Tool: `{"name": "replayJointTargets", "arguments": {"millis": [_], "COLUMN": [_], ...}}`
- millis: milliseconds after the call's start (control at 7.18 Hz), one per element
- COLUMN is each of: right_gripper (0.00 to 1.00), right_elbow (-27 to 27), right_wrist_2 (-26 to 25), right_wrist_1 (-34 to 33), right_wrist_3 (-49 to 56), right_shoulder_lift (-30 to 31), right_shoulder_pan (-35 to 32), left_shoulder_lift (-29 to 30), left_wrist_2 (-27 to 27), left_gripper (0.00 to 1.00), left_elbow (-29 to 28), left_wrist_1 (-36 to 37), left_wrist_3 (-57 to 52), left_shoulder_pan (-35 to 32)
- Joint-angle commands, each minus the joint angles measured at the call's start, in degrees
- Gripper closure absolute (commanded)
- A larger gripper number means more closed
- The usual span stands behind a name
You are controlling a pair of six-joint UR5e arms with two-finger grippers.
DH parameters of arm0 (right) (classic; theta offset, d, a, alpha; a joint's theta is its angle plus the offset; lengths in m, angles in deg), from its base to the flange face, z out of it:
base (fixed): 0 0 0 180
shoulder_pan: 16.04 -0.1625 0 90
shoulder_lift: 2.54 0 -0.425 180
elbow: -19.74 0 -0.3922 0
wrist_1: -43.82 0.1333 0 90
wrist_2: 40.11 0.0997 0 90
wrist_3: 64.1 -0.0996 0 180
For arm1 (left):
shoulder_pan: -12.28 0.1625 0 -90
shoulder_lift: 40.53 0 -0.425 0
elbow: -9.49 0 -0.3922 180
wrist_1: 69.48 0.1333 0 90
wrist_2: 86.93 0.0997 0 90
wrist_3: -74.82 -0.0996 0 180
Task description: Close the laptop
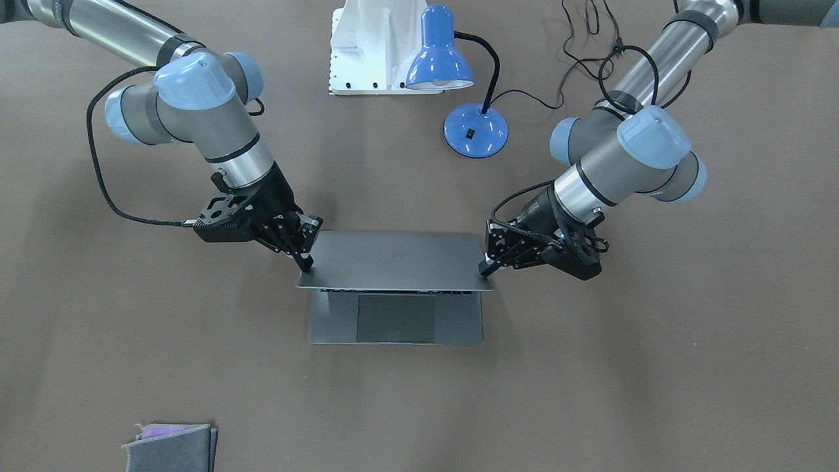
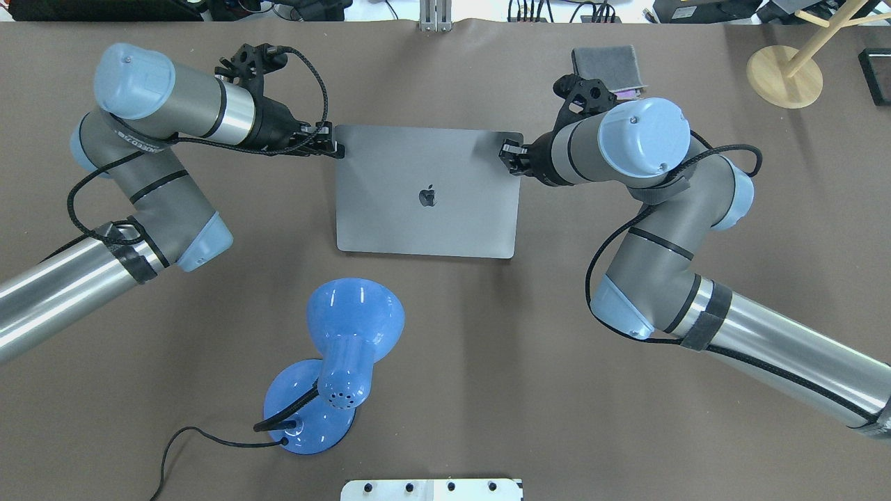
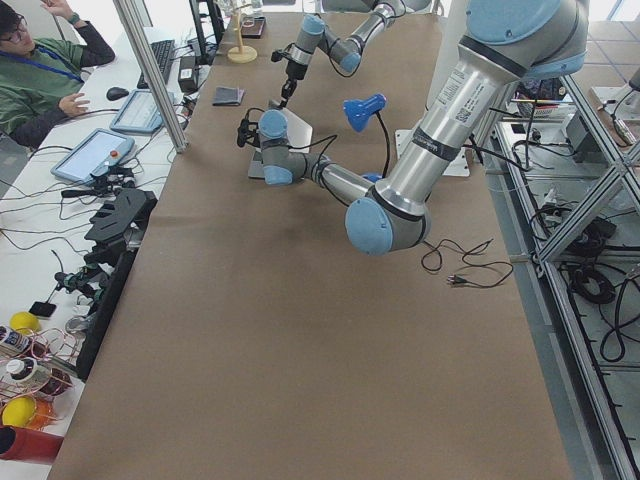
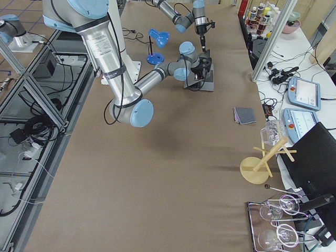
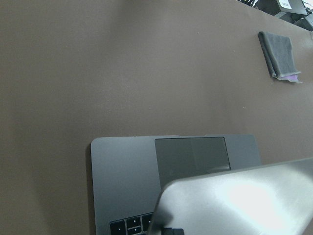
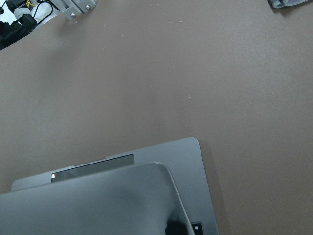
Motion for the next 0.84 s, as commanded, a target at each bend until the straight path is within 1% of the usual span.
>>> {"name": "replayJointTargets", "arguments": {"millis": [0,139,279,418,697], "right_gripper": [1.00,1.00,1.00,1.00,1.00], "right_elbow": [-3.2,-5.7,-8.4,-9.7,-9.3], "right_wrist_2": [-1.3,-1.4,-2.0,-3.5,-3.6], "right_wrist_1": [0.0,0.0,0.0,0.0,0.1], "right_wrist_3": [0.0,0.0,0.0,0.0,0.0], "right_shoulder_lift": [-1.4,-2.2,-3.1,-3.3,-3.3], "right_shoulder_pan": [0.0,0.0,0.3,1.0,1.4], "left_shoulder_lift": [1.7,2.5,2.6,2.6,2.4], "left_wrist_2": [3.1,5.6,9.3,12.0,12.6], "left_gripper": [1.00,1.00,1.00,1.00,1.00], "left_elbow": [-3.8,-5.5,-7.2,-8.1,-7.9], "left_wrist_1": [0.0,0.0,0.0,0.0,0.0], "left_wrist_3": [-0.1,-0.2,-0.2,-0.2,-0.2], "left_shoulder_pan": [0.9,2.0,3.8,5.2,5.7]}}
